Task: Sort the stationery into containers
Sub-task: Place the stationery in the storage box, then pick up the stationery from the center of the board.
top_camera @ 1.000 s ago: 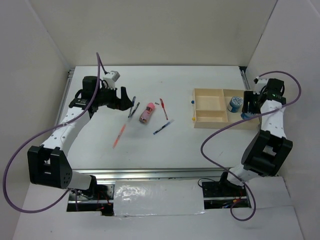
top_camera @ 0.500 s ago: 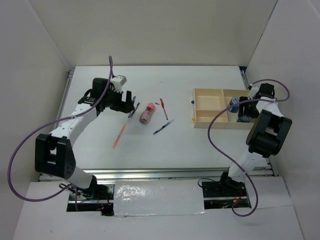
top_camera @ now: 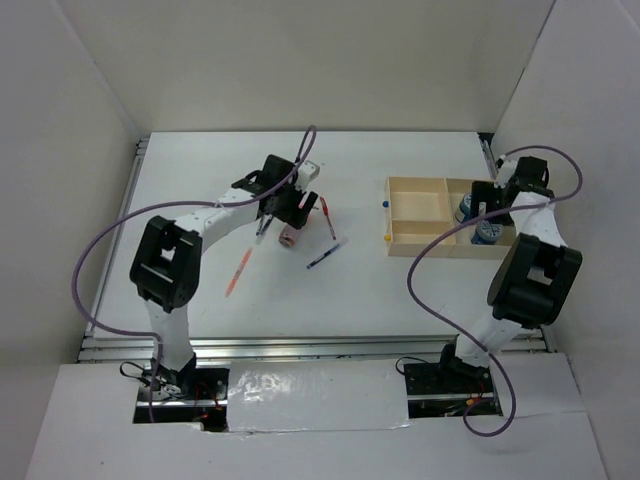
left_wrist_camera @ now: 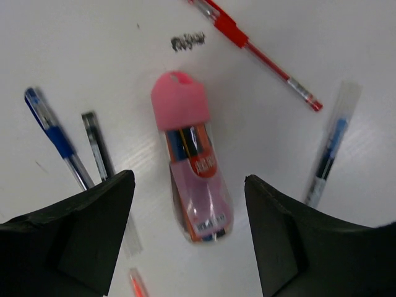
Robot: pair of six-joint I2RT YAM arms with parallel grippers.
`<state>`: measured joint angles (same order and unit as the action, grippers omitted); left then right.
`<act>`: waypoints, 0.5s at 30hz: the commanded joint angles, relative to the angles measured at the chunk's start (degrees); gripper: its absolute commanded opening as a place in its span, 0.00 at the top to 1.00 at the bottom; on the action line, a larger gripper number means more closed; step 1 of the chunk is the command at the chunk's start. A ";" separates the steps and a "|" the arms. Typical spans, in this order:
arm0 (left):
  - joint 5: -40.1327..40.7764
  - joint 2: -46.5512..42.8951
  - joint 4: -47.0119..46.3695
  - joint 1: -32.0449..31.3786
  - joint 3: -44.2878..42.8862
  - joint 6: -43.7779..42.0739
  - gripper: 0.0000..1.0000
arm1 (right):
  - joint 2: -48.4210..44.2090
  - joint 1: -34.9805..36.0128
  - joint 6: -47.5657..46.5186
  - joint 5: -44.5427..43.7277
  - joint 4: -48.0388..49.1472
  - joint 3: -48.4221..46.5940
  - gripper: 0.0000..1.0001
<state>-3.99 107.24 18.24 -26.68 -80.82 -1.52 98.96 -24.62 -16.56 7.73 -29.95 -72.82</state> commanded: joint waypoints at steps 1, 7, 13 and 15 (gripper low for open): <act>3.73 4.63 2.13 -0.48 -7.50 -0.86 0.17 | -9.91 2.64 2.05 3.34 -4.14 -3.91 0.00; 10.14 11.41 5.49 -2.50 -12.96 -0.68 0.26 | -18.79 7.21 5.47 10.80 -9.15 -4.18 0.00; 8.12 16.51 9.36 -2.68 -16.74 1.08 0.39 | -27.93 13.80 4.26 15.30 -9.43 -0.67 0.01; 6.98 18.26 10.93 -2.33 -17.79 3.17 0.42 | -30.65 16.26 1.45 13.90 -7.15 1.70 0.01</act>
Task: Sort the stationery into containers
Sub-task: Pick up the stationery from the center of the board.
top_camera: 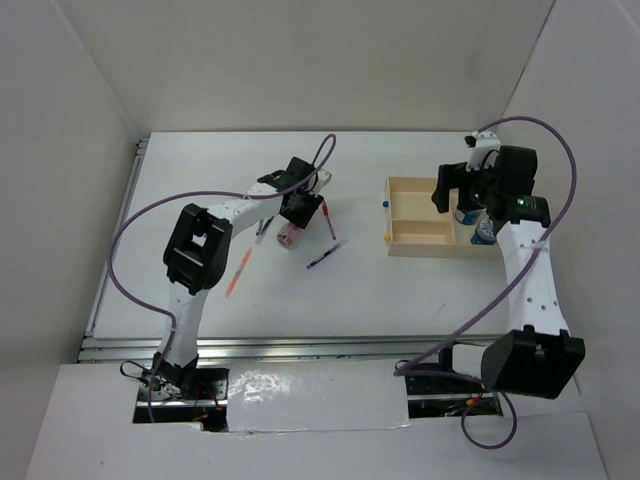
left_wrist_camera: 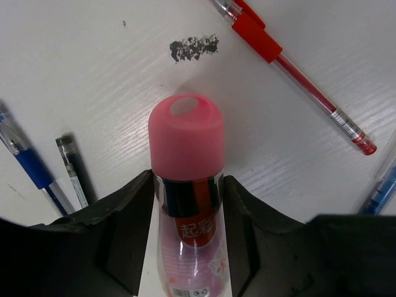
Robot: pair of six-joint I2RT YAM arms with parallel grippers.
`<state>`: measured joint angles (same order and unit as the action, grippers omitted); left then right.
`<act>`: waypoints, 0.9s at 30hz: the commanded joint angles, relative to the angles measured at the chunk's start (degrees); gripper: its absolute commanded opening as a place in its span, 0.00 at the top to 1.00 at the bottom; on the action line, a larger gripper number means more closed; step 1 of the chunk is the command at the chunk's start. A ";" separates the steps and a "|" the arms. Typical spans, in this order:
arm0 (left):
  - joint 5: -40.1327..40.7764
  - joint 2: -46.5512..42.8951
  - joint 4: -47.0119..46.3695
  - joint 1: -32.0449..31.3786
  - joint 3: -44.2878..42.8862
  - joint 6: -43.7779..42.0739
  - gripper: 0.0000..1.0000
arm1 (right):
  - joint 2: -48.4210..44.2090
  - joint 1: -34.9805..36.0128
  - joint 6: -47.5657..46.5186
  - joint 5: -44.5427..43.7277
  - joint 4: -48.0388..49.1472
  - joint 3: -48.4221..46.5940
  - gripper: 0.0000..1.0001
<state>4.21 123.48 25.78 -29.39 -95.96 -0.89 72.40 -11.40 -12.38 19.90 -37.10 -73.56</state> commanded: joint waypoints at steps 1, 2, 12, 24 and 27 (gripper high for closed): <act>-3.13 3.07 4.01 0.73 -3.00 2.82 0.46 | -6.81 5.31 -6.39 1.20 0.97 5.24 0.01; -3.67 3.34 4.88 1.34 -3.44 3.25 0.47 | -8.23 6.64 -8.60 -0.03 1.68 6.66 0.01; -18.28 6.85 9.63 6.89 -5.11 8.18 0.72 | -16.17 22.02 -29.37 -2.93 10.56 16.53 0.02; -4.47 8.00 8.85 1.96 -2.21 8.36 0.58 | -11.31 26.25 -20.31 -5.04 9.94 11.59 0.00; -4.47 8.00 8.94 2.23 -1.51 9.14 0.60 | -10.79 26.87 -18.21 -5.93 9.16 11.43 0.00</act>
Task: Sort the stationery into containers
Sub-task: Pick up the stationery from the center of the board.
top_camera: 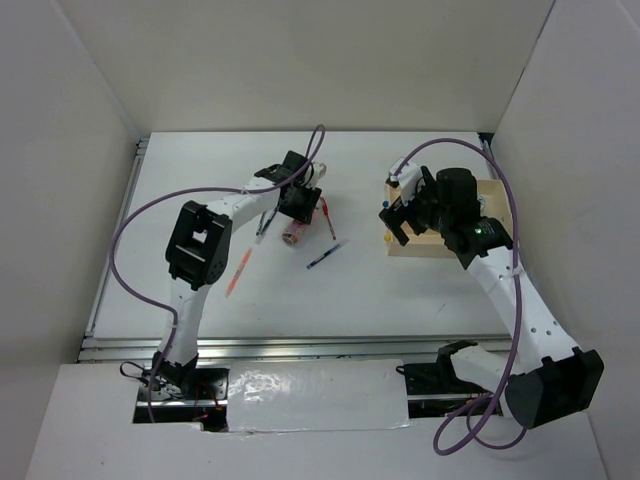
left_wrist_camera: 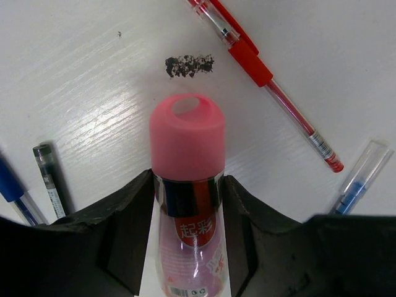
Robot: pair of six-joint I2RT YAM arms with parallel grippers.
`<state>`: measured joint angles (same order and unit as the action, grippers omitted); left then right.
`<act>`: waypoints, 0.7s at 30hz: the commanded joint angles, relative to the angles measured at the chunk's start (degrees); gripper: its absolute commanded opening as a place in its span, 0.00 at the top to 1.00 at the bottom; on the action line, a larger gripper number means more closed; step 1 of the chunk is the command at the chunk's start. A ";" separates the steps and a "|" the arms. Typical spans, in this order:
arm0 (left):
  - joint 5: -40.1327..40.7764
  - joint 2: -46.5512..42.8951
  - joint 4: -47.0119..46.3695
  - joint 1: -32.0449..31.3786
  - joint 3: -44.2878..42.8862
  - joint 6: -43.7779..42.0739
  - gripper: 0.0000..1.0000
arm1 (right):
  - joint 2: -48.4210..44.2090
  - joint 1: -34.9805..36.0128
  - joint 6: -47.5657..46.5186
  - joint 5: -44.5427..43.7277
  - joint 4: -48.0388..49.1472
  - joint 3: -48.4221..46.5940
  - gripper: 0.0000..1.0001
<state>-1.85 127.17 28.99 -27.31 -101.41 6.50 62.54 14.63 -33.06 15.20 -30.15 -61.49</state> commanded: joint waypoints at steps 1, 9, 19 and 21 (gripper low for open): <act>1.58 4.40 5.46 0.07 4.20 2.54 0.60 | -0.58 0.84 5.17 -0.97 1.07 -1.60 0.00; 4.04 6.24 4.76 -1.17 6.66 4.31 0.44 | 1.44 0.49 18.72 1.67 -0.52 -2.49 0.00; 8.01 5.99 6.43 -1.70 5.25 5.10 0.44 | 1.44 -1.36 23.39 3.16 -2.45 -2.84 0.00; 5.82 3.63 5.73 -1.52 5.69 5.27 0.61 | 1.09 -1.54 23.83 3.95 -2.19 -2.75 0.00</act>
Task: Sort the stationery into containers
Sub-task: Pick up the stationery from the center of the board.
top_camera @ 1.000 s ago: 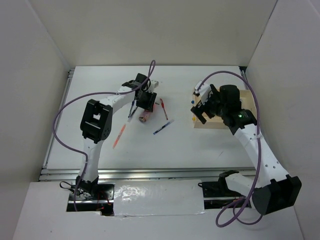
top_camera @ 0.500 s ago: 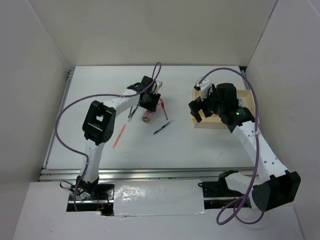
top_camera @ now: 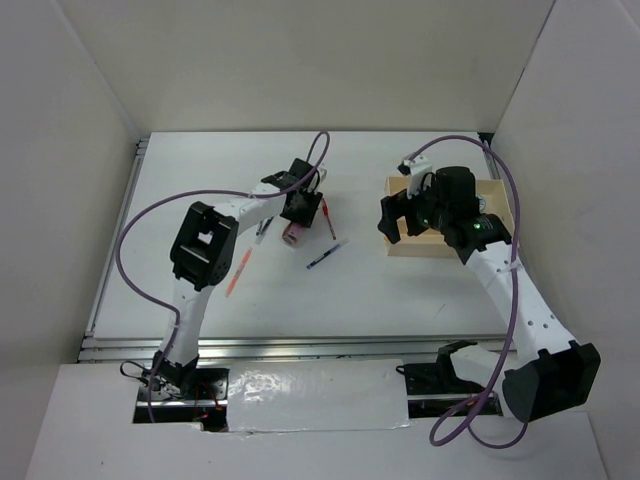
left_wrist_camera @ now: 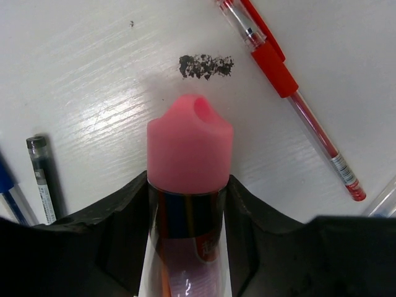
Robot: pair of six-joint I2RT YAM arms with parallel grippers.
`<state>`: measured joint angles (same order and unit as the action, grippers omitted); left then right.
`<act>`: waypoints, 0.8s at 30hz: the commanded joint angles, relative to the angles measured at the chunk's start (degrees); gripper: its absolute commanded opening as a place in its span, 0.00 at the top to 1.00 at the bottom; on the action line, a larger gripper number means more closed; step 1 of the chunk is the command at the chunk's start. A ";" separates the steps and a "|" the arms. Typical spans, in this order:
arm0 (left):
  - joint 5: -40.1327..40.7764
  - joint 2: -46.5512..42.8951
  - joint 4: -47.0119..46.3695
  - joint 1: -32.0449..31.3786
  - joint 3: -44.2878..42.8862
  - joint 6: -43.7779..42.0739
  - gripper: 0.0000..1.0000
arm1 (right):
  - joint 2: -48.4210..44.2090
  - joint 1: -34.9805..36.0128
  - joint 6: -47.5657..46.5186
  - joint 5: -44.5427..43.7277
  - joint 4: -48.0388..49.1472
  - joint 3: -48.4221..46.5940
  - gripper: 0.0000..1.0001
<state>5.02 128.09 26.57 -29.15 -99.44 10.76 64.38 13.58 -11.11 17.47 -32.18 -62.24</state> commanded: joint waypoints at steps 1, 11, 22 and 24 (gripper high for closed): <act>-5.93 1.56 7.63 1.28 4.68 1.27 0.68 | -1.09 -0.66 1.97 2.12 0.01 -2.01 0.00; -51.54 -17.60 -2.30 12.45 8.47 15.68 0.92 | -5.75 8.20 -20.23 1.08 3.53 1.59 0.00; -72.25 -26.05 -23.22 7.18 25.34 33.97 0.91 | -7.87 30.44 -52.42 -4.47 12.84 9.59 0.00; -72.69 -26.49 -23.23 5.95 25.08 34.41 0.90 | -7.52 32.38 -55.49 -4.03 14.42 10.46 0.00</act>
<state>-60.77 103.72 9.45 -22.96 -73.69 39.90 58.19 44.05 -56.53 14.28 -24.84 -52.62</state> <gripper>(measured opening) 0.566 0.994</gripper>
